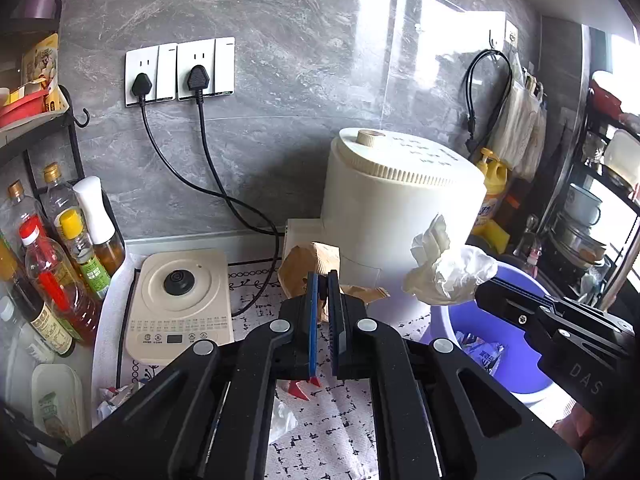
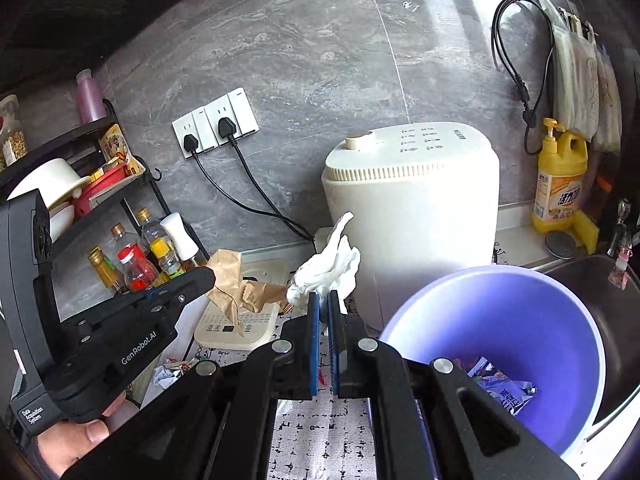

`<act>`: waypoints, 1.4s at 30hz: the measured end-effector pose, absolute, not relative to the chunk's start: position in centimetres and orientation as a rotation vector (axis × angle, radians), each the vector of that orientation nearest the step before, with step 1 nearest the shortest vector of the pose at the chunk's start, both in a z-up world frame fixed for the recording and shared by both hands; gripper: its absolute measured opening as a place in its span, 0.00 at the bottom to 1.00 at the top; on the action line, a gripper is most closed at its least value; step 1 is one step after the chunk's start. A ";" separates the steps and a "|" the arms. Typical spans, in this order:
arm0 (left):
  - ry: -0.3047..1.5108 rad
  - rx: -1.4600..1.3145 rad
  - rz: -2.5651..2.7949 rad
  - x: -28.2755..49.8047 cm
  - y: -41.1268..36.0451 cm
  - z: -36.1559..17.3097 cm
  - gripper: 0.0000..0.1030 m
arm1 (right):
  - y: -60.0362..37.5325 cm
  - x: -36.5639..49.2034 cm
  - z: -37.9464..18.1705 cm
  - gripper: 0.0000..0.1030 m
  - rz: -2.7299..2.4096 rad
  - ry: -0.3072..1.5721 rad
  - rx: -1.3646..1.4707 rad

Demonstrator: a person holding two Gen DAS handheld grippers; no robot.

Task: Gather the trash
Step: 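Carry the foil and tissue to the purple bucket and open both tools, then move both tools back from the bucket to the trash on the cloth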

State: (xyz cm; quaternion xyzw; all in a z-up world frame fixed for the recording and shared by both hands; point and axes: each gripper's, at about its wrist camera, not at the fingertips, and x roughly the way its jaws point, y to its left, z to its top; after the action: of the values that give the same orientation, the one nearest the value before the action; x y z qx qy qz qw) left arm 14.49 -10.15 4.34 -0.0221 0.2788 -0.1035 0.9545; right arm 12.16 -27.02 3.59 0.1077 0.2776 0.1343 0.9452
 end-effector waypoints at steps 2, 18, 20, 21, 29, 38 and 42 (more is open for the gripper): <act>0.566 -0.041 -0.242 14.8 -11.2 4.4 0.05 | -28.2 11.9 3.7 0.05 0.238 0.561 0.229; 0.564 -0.014 -0.505 15.3 -19.6 4.4 0.05 | -37.5 7.5 3.1 0.54 -0.064 0.544 0.311; 0.570 -0.007 -0.536 15.2 -20.6 4.2 0.05 | -38.2 6.7 3.1 0.54 -0.091 0.546 0.320; 0.573 -0.004 -0.552 15.1 -21.2 4.1 0.05 | -38.6 6.2 3.0 0.54 -0.106 0.544 0.323; 0.627 0.019 -0.652 14.0 -24.2 2.5 0.24 | -41.1 3.1 2.3 0.54 -0.204 0.544 0.354; 0.621 0.024 -0.565 13.7 -21.7 2.0 0.67 | -40.4 1.5 1.3 0.54 -0.216 0.557 0.372; 0.602 0.028 -0.528 12.9 -20.0 2.3 0.79 | -39.2 1.7 1.2 0.57 -0.189 0.564 0.367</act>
State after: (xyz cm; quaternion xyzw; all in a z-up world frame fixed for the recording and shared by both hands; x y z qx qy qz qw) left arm 12.91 -19.98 2.28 0.0139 0.2932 -0.2570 0.9207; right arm 1.67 -39.19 1.21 0.1799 0.2761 -0.0924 0.9396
